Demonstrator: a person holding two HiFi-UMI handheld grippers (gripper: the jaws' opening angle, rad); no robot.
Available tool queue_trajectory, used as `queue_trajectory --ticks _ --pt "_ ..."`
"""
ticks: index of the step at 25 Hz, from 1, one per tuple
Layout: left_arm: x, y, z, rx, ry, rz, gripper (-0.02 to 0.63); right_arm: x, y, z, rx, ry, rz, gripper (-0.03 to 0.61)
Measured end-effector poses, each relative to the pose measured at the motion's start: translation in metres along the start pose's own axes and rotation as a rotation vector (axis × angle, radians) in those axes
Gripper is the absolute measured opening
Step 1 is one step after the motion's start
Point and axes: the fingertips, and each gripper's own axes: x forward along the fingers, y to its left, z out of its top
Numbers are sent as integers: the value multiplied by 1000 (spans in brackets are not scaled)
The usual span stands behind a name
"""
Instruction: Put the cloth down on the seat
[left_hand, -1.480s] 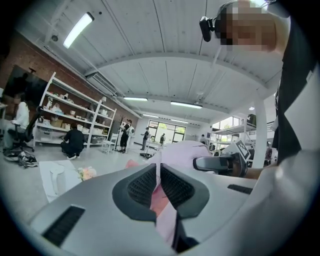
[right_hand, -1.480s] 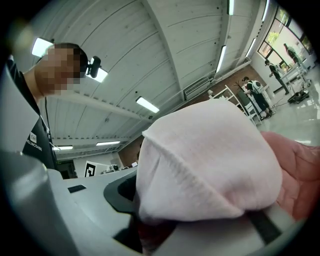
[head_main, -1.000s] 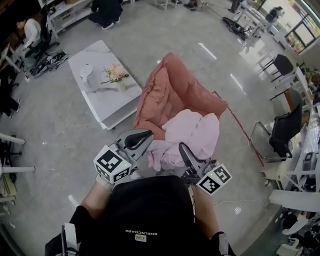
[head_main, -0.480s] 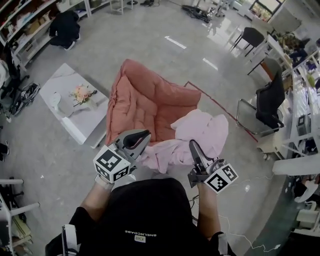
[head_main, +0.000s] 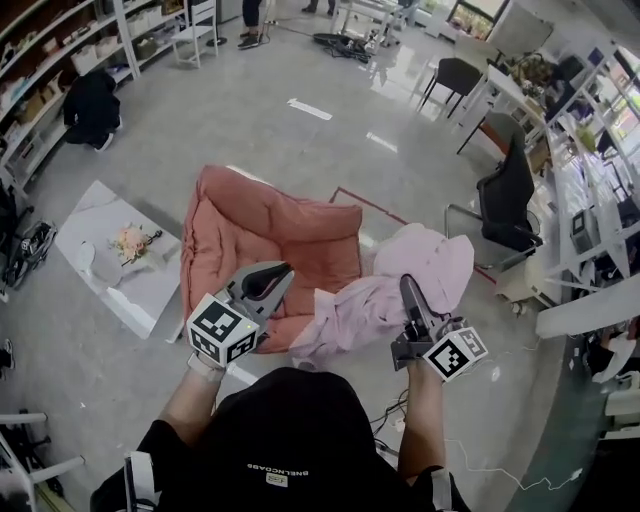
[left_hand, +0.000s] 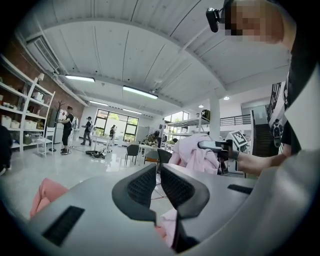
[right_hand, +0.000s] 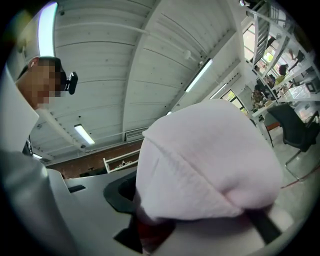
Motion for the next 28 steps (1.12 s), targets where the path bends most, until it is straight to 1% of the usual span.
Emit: queue_trajectory --ticks 2,6,10,14,16,20,24,28 --pt "15 1 5 10 -8 -6 18 -1 -17 17 -17 -23 -21 181" --pt "52 -1 26 24 -19 -13 18 0 -50 64 -53 -54 -47 181" --pt "81 -1 43 35 -35 -13 18 5 -75 105 -94 -84 -49 181" --pt "99 5 52 56 -53 -7 18 14 -93 132 -136 -109 -47 181" --pt "108 8 54 74 -50 -1 27 20 -101 144 -155 -122 -42 181" --pt "140 14 76 88 -54 14 46 37 -126 181 -177 -137 -42 181" --pt "162 33 83 95 -45 31 63 65 -144 195 -183 -132 -36 181" --pt "168 54 74 86 -19 49 84 93 -156 185 -175 -113 -27 181"
